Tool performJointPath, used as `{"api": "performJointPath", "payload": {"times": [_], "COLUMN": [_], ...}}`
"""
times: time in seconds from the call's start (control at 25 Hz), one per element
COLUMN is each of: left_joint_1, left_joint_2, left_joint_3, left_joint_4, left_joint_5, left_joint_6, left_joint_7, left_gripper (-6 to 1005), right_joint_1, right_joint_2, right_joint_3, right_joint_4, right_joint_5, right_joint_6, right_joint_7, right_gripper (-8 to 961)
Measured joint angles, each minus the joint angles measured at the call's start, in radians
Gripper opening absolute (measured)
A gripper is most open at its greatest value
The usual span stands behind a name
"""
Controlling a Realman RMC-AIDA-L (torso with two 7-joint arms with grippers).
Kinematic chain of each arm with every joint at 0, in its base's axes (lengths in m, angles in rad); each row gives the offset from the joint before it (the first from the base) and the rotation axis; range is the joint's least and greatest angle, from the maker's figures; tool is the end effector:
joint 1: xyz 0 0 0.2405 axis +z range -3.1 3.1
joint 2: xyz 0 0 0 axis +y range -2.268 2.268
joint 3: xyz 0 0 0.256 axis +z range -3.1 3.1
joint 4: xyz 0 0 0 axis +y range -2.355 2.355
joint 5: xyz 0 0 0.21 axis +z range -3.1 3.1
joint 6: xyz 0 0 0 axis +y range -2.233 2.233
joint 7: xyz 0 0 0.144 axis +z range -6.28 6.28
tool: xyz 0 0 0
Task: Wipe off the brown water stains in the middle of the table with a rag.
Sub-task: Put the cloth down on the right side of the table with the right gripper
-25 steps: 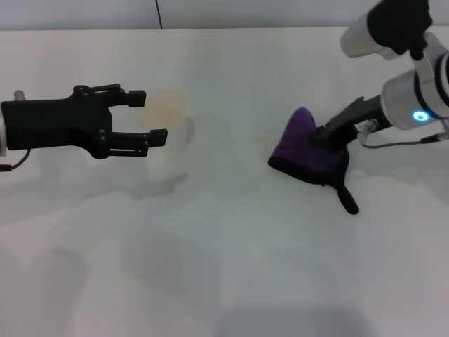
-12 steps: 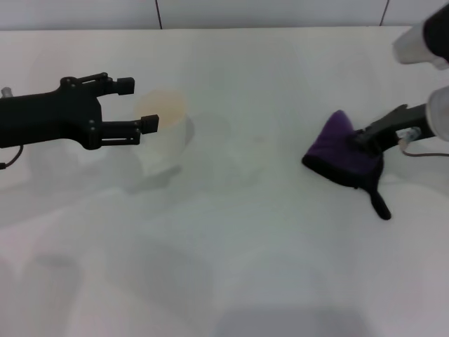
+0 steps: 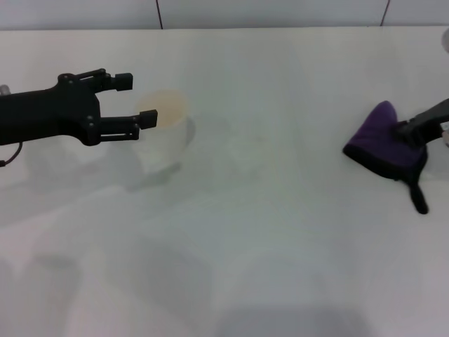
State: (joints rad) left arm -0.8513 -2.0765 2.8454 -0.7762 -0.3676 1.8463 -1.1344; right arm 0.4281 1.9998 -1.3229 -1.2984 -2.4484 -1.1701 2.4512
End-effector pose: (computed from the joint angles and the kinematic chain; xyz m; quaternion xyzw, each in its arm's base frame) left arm -0.2533 0.3492 0.0492 -0.9407 -0.1555 -0.2432 0.1784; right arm 0.2417 0.3771 0.0397 -0.8852 0.3448 -0.0603 0.3065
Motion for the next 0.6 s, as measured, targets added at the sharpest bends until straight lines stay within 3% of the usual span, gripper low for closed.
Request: {"api": "performJointPath", "payload": {"times": [0.28,0.6], "left_joint_1": [0.0,0.0], "left_joint_2": [-0.001,-0.001], "left_joint_3": [0.0,0.0], "left_joint_4": [0.0,0.0], "left_joint_5": [-0.016,-0.017], "left_joint_6": [-0.002,-0.012], "left_joint_7": [-0.002,-0.003], "left_gripper": [861,861], "right_joint_1": [-0.018,-0.024], "right_joint_2": [0.0,0.006], "right_joint_3": [0.094,0.094], "right_joint_4": [0.002,-0.001], "right_joint_5": [-0.018,-0.015], "right_joint_6": [-0.028,-0.074], "right_joint_7": [-0.018,-0.023], "right_gripper": [87,89]}}
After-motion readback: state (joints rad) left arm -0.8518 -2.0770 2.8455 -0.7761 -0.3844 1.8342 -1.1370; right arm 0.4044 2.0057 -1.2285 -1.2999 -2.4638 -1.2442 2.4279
